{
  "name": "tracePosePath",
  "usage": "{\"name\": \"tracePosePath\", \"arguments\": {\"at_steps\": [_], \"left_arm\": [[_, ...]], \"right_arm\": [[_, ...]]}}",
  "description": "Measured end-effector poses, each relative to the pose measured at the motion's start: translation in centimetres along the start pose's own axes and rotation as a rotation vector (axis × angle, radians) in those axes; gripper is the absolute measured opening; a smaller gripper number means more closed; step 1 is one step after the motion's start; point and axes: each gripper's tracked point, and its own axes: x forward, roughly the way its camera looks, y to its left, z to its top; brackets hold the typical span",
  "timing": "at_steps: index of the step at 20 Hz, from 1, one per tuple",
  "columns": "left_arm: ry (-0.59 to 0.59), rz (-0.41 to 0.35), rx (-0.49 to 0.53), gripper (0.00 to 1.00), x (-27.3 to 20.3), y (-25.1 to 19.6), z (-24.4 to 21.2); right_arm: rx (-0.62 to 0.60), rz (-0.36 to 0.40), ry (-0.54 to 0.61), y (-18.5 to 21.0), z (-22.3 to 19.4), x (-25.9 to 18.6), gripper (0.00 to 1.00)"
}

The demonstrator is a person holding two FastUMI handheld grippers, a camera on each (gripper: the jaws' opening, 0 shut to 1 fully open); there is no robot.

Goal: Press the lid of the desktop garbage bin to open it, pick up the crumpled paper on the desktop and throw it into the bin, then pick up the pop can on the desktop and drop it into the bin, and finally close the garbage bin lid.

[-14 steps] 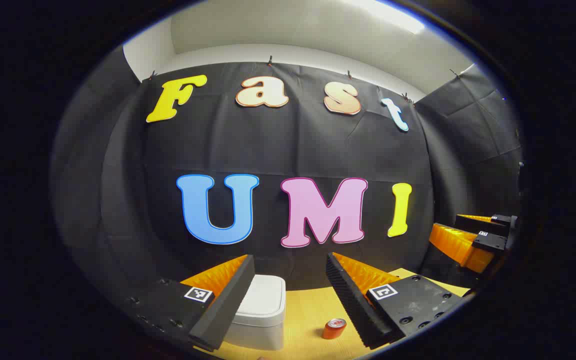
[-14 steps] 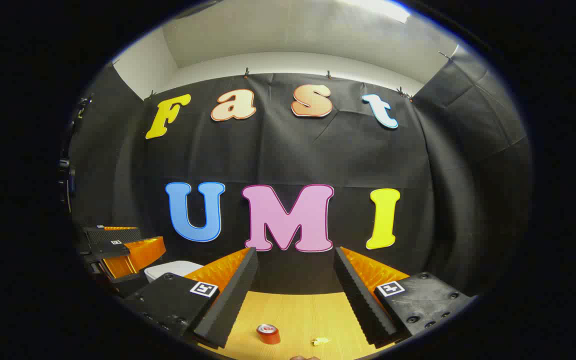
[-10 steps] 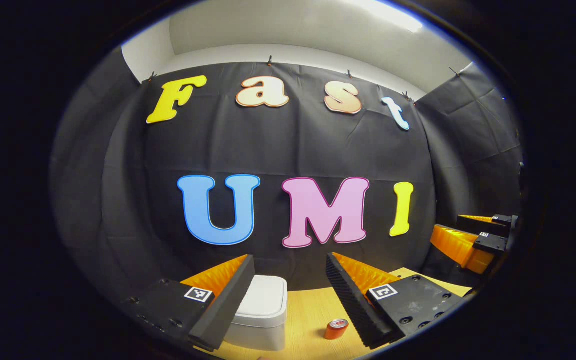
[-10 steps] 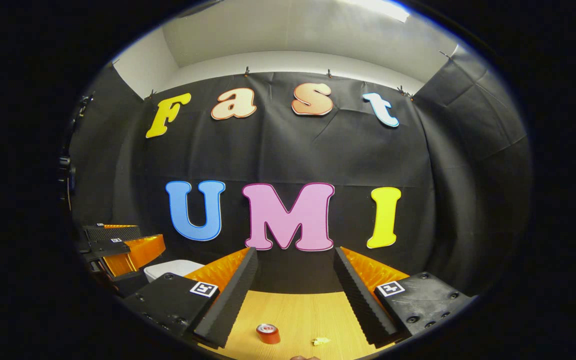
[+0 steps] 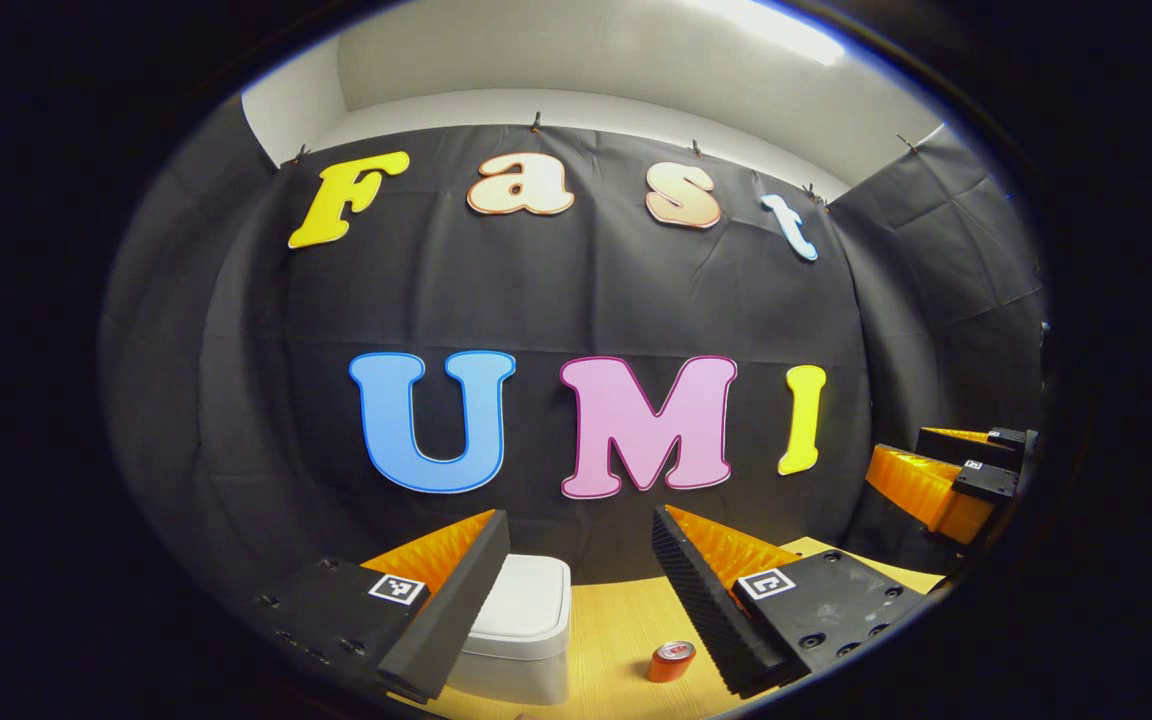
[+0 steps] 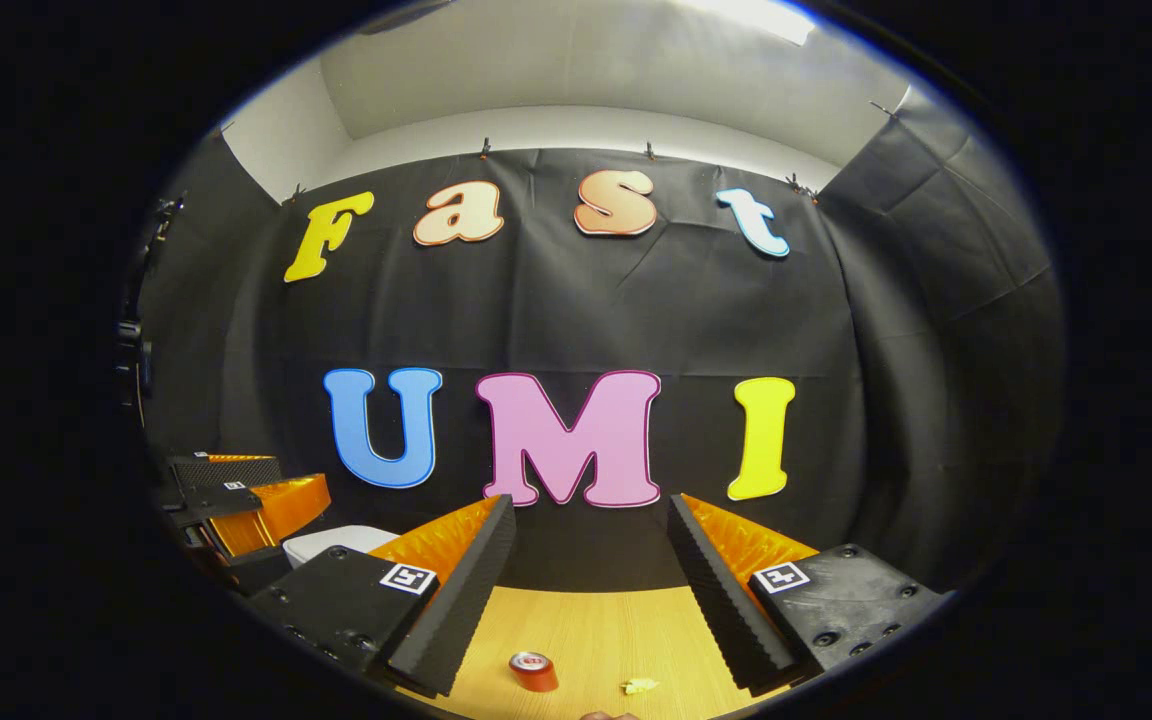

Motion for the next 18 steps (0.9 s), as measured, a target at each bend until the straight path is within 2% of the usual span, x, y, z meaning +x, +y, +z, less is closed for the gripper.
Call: {"name": "tracePosePath", "arguments": {"at_steps": [7, 10, 13, 15, 18], "left_arm": [[0.0, 0.009, 0.002, 0.98, 0.2, 0.7, 0.1], [0.009, 0.065, 0.033, 0.98, 0.6, 2.5, 0.0], [0.009, 0.09, 0.049, 0.97, 1.2, 3.7, 0.1], [0.018, 0.101, 0.047, 0.95, 1.9, 4.7, -0.3], [0.039, 0.123, 0.047, 0.84, 3.0, 6.3, -1.3]], "right_arm": [[-0.017, 0.04, -0.019, 1.7, 0.8, -0.3, 0.99], [-0.023, 0.041, -0.002, 1.6, 0.3, -0.3, 0.99], [-0.024, 0.033, 0.015, 1.3, -0.3, -0.5, 1.0], [-0.022, 0.026, 0.034, 1.1, -0.7, -0.6, 0.99], [-0.047, 0.023, 0.038, 1.0, -0.9, -0.9, 0.99]]}}
